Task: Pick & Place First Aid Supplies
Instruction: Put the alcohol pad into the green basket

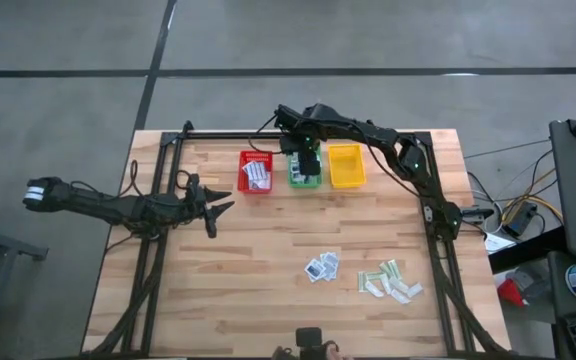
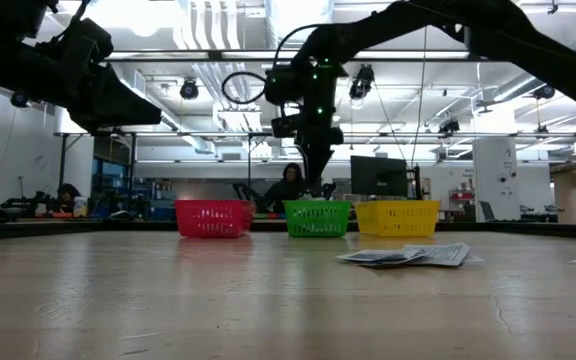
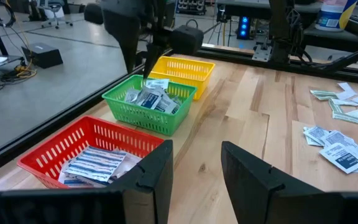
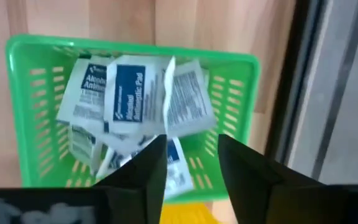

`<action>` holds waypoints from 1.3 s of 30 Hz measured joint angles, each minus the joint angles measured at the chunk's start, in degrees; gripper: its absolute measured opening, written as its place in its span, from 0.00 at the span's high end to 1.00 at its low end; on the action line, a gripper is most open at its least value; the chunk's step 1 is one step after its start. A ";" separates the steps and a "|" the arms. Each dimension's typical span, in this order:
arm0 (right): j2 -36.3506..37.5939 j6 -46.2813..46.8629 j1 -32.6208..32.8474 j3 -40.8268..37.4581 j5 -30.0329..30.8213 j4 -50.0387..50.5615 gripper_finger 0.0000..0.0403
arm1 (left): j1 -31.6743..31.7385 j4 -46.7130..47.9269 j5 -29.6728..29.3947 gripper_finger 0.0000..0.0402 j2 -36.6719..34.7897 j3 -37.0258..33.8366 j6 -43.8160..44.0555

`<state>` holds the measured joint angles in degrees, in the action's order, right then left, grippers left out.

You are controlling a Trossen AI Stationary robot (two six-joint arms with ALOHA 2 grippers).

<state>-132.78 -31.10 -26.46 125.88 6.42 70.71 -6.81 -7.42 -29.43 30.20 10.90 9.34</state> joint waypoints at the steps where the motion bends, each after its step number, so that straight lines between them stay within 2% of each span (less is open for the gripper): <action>1: 0.16 0.22 0.00 0.74 0.04 0.88 0.63 | 0.00 0.00 0.00 0.67 0.00 0.00 0.00; 5: 1.19 4.28 0.27 4.38 -1.21 7.15 0.62 | 0.02 0.02 0.00 0.67 0.00 0.00 0.02; 10: 4.20 8.46 1.98 6.04 -7.97 13.10 0.64 | 0.02 0.39 0.00 0.67 0.02 0.00 -0.05; 13: 6.93 8.76 3.53 5.09 -10.72 12.56 0.67 | 0.00 0.35 -0.01 0.67 0.02 0.00 -0.36; 25: 12.72 11.24 12.07 1.99 -11.14 6.37 0.88 | 0.00 0.24 0.04 0.67 0.02 0.00 0.82; 32: 14.63 11.32 16.44 -4.52 -12.94 5.34 0.97 | 0.02 0.10 1.62 0.67 0.02 0.00 1.79; 35: 16.70 13.05 17.46 -10.38 -15.58 1.20 0.98 | 0.02 0.11 1.79 0.67 0.02 -0.02 1.88; 39: 21.12 16.99 18.43 -20.38 -15.63 -5.03 0.98 | 0.02 0.15 1.92 0.67 0.01 -0.02 2.99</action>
<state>-111.66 -14.11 -8.03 105.50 -9.21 65.68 -6.79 -7.27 -27.51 30.21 10.87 12.34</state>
